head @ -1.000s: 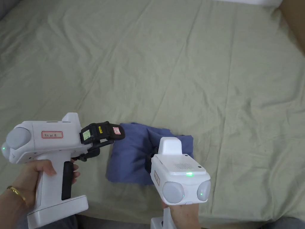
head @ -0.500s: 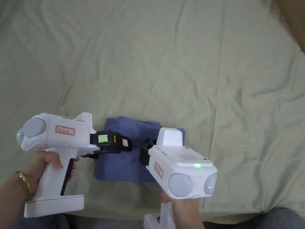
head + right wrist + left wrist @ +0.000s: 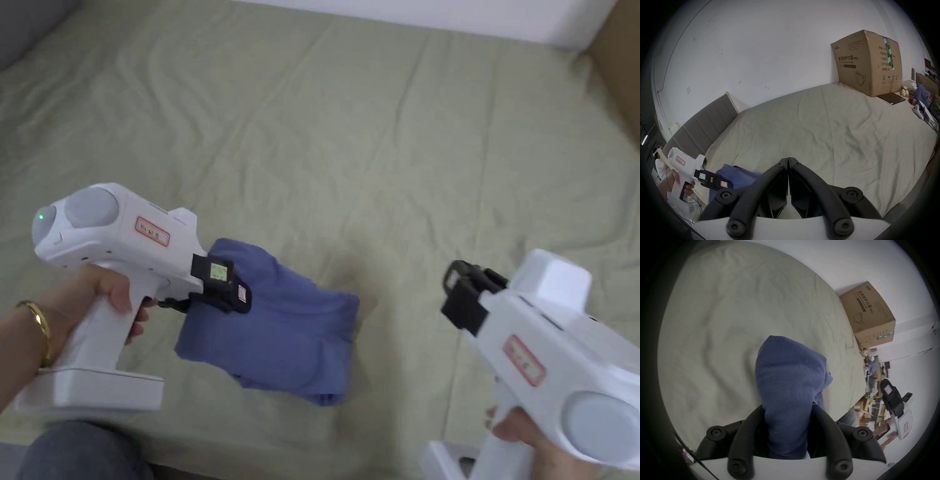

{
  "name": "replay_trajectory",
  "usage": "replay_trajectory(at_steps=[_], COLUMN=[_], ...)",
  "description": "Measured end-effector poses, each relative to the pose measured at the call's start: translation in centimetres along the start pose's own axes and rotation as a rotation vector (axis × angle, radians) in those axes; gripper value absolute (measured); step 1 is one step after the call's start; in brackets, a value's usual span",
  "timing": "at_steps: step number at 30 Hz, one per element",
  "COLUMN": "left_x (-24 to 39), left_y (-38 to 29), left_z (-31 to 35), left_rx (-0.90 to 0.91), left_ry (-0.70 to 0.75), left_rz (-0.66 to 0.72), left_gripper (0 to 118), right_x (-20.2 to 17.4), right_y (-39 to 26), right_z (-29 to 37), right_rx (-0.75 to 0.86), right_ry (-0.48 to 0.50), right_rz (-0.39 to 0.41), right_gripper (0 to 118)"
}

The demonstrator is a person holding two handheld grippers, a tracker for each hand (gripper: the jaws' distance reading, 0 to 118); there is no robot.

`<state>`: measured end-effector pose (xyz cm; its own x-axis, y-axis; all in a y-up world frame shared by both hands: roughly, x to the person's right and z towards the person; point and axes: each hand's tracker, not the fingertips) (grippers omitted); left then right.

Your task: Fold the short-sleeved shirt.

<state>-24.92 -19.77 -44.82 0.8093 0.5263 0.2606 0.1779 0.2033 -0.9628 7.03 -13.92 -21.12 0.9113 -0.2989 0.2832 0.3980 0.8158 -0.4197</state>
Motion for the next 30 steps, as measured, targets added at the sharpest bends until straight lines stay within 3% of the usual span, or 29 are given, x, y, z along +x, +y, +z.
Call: replay_trajectory(at_steps=[5,11,15,19,21,24,26,28,30], left_x=[-7.1,-16.7,-21.2,-22.6,-22.3,-20.2,-17.2,-12.8,-7.7], left_y=[1.8,4.3,5.8,6.7,7.0,7.3,7.1,6.7,6.2], left_z=[6.6,12.8,14.6,15.7,16.3,17.5,18.8,19.9,20.9], left_rx=[0.037,0.106,0.118,0.237,0.285,0.37,0.523,0.678,0.817], left_ry=[0.192,0.432,0.615,0.829,0.903,0.894,0.845,0.818,0.814], left_rz=[0.01,0.128,0.17,0.105,0.079,0.074,0.012,-0.05,-0.139], left_gripper=[23,24,30,83,96,93,74,45,33], right_x=[-0.9,-3.0,-4.2,-4.6,-5.5,-5.6,-5.8,-5.8,-5.8], right_y=[0.2,-0.2,-0.3,-0.4,-0.2,0.2,1.0,2.0,3.3], right_z=[0.2,-1.1,-1.4,-1.4,-0.9,-0.2,0.8,1.8,3.1], right_rx=[0.023,-0.003,-0.015,-0.016,-0.017,-0.014,0.001,0.038,0.082], right_ry=[0.007,0.03,0.036,0.026,0.022,0.019,0.025,0.015,0.01], right_rz=[-0.015,-0.004,0.018,0.04,0.045,0.05,0.072,0.124,0.173], right_gripper=[0,0,0,0,0,0,0,0,0])
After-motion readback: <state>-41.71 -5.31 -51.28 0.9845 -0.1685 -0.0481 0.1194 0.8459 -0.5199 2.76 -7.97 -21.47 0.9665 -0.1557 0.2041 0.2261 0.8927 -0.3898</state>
